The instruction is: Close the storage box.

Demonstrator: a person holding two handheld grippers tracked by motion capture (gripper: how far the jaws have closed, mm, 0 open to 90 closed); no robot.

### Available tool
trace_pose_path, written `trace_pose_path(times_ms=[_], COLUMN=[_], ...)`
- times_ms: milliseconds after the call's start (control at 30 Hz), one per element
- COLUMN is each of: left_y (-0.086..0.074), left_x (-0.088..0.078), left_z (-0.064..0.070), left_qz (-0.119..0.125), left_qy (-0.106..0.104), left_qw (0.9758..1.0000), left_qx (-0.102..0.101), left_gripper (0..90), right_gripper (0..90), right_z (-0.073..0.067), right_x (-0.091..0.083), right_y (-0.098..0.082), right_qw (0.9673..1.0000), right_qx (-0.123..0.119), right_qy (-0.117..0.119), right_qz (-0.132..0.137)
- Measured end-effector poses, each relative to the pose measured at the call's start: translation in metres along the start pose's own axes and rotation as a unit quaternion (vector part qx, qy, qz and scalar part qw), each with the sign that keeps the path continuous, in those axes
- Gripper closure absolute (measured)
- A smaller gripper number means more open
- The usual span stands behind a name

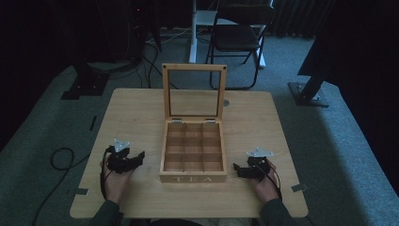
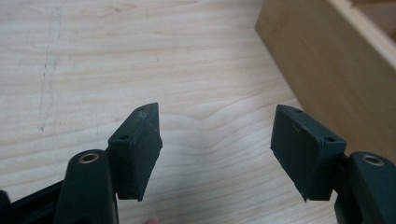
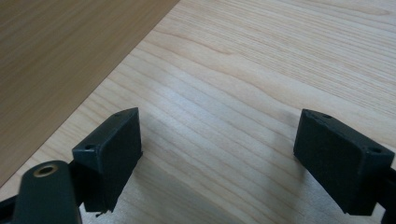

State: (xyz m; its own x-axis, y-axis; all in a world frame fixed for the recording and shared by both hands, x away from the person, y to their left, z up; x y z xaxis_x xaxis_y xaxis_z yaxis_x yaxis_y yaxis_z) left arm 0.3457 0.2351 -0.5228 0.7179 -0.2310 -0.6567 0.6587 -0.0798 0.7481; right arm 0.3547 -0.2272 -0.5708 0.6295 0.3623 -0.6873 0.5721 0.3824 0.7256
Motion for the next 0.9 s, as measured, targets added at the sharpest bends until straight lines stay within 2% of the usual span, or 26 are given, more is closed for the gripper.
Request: trace_pose_path(times_ms=[67, 267, 400, 567, 733, 900], left_y=[0.003, 0.014, 0.021, 0.038, 0.046, 0.053], left_x=[-0.002, -0.006, -0.008, -0.012, -0.011, -0.008], left_z=[0.002, 0.002, 0.003, 0.006, 0.012, 0.016], left_qz=[0.002, 0.012, 0.017, 0.032, 0.031, 0.036], left_qy=[-0.004, -0.009, -0.009, -0.019, -0.023, -0.031], left_qw=[1.0000, 0.9999, 0.9998, 0.9989, 0.9981, 0.9970], left_qx=[0.001, 0.004, 0.010, 0.027, 0.049, 0.061], left_gripper=[33.4, 33.3, 33.3, 32.8, 32.5, 32.0], right_gripper=[14.7, 14.7, 14.6, 14.6, 14.5, 14.5], right_z=[0.000, 0.001, 0.002, 0.003, 0.005, 0.005], right_x=[0.000, 0.000, 0.001, 0.001, 0.002, 0.003], right_y=[0.000, 0.000, 0.001, 0.001, 0.002, 0.002], right_qw=[1.0000, 0.9987, 0.9981, 0.9971, 0.9952, 0.9925], right_qx=[-0.002, -0.035, -0.043, -0.053, -0.067, -0.084], right_qy=[0.003, 0.036, 0.043, 0.054, 0.071, 0.088], right_qz=[0.000, 0.002, 0.003, 0.003, 0.003, 0.005])
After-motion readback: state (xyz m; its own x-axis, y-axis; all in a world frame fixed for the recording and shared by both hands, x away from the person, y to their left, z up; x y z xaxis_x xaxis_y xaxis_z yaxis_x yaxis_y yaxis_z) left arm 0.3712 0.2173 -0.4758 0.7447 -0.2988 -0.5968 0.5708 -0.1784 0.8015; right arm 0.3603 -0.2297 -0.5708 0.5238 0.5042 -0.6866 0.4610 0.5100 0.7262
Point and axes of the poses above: each handheld gripper's, and its own axes: x roughly forward along the jaws, y roughly out of its top, z roughly to its right, the point moved 3 cm from there along x, roughly forward along the jaws, and after that the axes turned 3 degrees about -x, right-handed, at the moved point
